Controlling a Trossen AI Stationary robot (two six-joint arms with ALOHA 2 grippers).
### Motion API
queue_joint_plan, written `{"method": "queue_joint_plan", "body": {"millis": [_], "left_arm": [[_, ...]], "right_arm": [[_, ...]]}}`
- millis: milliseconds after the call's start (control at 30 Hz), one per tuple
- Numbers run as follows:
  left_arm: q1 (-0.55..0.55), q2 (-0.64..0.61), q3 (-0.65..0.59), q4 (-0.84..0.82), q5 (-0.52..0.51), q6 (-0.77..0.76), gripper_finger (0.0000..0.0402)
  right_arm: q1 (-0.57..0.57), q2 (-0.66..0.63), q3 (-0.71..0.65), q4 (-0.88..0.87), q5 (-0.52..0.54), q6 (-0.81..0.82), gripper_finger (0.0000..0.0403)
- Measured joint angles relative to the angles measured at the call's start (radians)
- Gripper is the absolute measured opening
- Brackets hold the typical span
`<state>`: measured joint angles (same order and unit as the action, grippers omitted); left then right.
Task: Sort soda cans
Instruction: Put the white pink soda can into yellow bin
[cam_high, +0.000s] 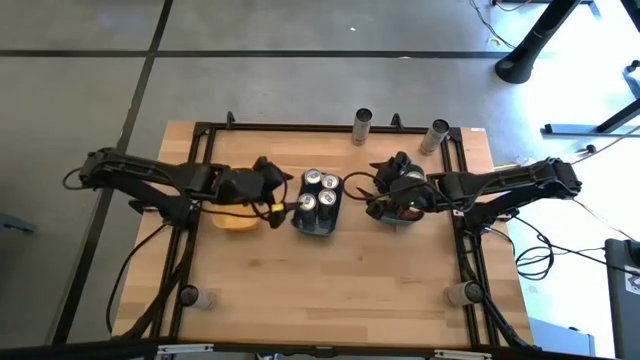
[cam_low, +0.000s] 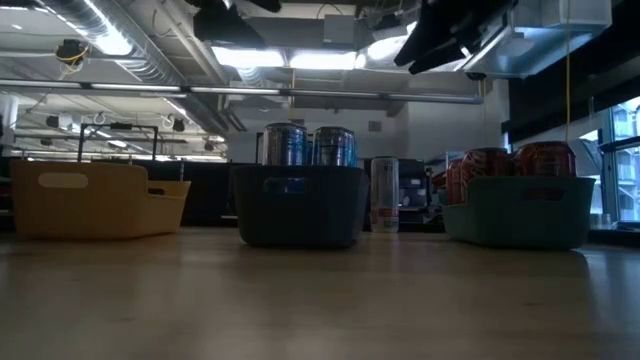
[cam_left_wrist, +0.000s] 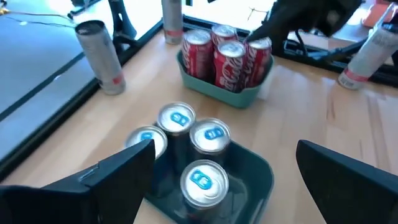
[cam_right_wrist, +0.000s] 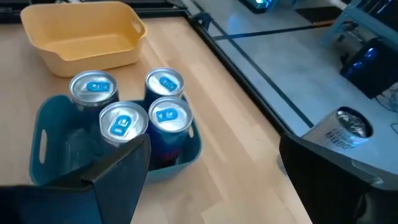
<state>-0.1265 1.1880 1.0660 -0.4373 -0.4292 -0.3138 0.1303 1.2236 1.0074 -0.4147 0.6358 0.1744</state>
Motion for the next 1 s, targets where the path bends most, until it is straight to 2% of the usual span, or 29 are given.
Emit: {"method": "queue_joint_plan", "body": {"millis": [167,300,433,600,767,1000], "left_arm": [[0.023,-0.085,0.002,-0.054,0.001,-0.001,0.0376],[0.033,-0.155,0.002,-0.108,0.006,-0.013,0.0376],[0.043,-0.212,0.002,-0.169,0.006,-0.041,0.0376],[0.044,-0.244,0.002,-0.227,0.002,-0.046,0.0376],[0.058,-0.252,0.002,-0.266,-0.001,-0.041,0.0376],[0.064,-0.254,0.002,-0.303,-0.002,-0.041,0.0376]], "right_arm": [[-0.009,0.000,0.000,0.029,0.028,0.032,0.0356],[-0.060,0.000,0.000,0.095,0.014,0.010,0.0366],[-0.165,0.011,0.000,0.161,-0.050,-0.028,0.0396],[-0.324,0.052,0.000,0.279,-0.121,-0.077,0.0385],[-0.467,0.098,0.000,0.358,-0.130,-0.128,0.0384],[-0.563,0.105,0.000,0.361,-0.131,-0.126,0.0383]]}}
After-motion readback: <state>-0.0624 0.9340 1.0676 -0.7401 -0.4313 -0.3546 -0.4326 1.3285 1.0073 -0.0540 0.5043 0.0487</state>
